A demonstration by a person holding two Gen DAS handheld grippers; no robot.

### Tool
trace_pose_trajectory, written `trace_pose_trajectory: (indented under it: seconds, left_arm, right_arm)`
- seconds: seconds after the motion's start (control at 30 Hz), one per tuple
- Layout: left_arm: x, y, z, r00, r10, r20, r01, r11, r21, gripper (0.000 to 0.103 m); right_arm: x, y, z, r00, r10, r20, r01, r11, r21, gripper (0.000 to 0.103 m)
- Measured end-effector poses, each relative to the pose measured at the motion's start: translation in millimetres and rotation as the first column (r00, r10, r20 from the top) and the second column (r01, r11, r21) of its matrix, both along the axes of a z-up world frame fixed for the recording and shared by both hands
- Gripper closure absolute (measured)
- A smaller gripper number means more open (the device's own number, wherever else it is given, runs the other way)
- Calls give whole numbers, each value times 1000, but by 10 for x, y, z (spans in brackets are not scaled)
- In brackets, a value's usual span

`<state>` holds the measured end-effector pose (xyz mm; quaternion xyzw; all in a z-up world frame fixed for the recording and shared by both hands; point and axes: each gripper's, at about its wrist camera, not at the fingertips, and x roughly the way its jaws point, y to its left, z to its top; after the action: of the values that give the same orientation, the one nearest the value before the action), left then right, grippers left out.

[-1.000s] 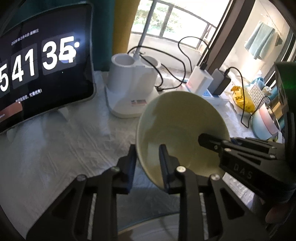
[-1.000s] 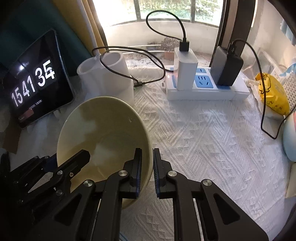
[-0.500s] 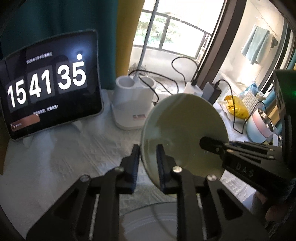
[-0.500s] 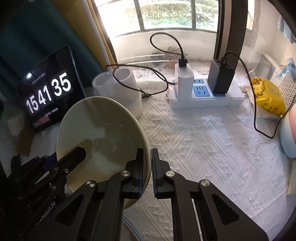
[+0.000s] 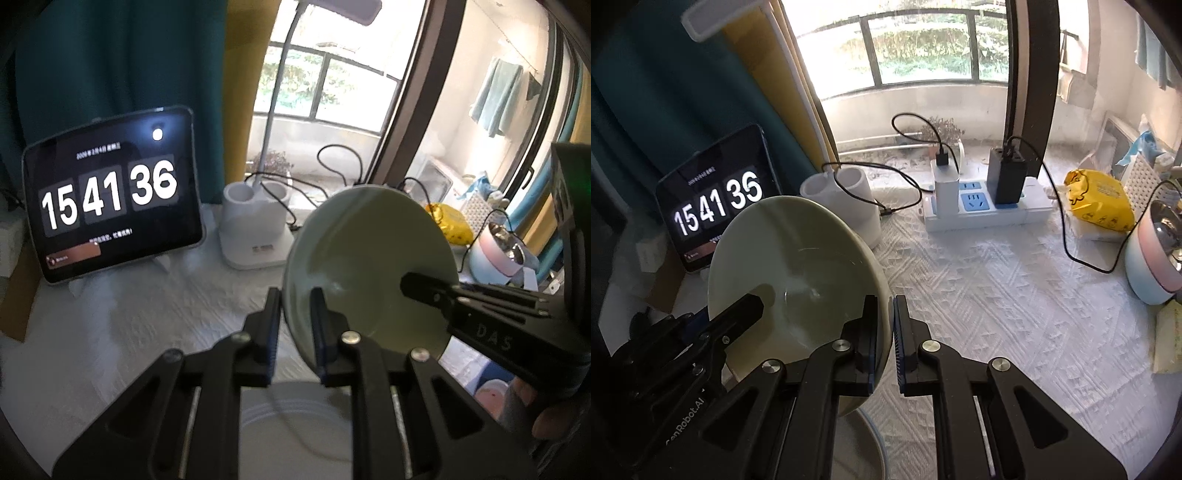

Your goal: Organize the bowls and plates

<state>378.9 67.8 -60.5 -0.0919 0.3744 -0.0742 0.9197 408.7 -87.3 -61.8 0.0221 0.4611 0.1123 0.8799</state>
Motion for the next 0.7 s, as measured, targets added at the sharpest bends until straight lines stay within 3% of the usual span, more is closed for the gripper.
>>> trace_pose_trajectory:
  seconds: [0.7]
  left_arm:
    - [-461,-285,308,998,-33,57,32,999,8,87]
  right_arm:
    - [-512,-367,301,998,-18,55,15,999,48,94]
